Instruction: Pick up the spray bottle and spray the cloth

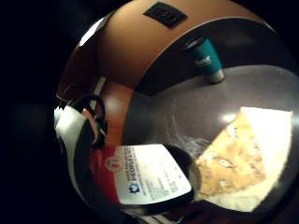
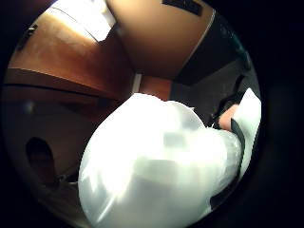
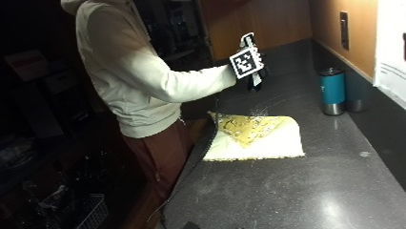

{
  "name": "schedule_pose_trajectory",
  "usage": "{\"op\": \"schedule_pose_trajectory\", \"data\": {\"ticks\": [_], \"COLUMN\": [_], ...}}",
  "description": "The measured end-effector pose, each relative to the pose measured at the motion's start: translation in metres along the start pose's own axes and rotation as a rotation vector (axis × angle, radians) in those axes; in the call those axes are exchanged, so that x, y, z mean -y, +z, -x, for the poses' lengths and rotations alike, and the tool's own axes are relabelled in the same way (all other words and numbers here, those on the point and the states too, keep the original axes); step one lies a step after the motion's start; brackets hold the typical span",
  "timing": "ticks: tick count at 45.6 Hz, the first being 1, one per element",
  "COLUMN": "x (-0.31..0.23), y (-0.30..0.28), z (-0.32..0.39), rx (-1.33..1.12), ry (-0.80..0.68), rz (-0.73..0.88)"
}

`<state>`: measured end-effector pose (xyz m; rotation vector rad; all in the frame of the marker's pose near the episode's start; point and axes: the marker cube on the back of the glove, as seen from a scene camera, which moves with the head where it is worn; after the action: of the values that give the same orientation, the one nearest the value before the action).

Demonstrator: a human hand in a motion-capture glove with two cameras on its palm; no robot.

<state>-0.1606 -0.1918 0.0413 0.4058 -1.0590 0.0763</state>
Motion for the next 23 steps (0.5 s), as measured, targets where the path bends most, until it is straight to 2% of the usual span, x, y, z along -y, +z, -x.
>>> {"op": "schedule_pose_trajectory", "data": {"ticks": [8,15,20,23], "x": [0.012,0.017,0.046,0.050], "y": [0.062,0.108,0.129,0.145], "z": [-0.041,-0.063,-0.093,-0.102], "rx": [-0.054,-0.001,-0.078,-0.069], "ry": [0.010,0.033,0.047,0.050], "rz": [-0.077,-0.016,-0.164,-0.155]}}
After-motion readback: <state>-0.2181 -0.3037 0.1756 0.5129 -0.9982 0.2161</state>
